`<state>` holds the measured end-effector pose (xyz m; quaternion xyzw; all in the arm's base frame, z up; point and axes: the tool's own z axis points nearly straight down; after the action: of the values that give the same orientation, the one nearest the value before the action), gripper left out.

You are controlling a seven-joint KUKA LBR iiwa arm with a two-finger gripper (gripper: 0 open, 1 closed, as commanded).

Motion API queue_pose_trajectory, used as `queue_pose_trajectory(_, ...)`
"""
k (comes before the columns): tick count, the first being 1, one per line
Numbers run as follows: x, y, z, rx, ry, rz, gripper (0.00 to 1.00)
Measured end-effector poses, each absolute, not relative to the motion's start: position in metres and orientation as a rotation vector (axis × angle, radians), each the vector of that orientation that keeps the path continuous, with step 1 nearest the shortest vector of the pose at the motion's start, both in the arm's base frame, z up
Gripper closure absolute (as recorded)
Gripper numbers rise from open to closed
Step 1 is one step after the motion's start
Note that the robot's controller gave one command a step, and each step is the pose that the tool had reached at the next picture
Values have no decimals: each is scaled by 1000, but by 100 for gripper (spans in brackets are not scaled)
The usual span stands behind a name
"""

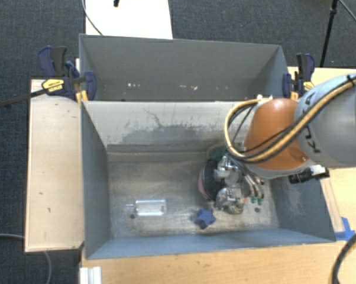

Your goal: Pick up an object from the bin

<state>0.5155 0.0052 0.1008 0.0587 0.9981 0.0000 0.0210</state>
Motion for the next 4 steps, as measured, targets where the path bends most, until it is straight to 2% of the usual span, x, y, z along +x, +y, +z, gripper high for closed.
queue_pose_trajectory(4, 526, 12, 101, -61, 3085, 0, 100)
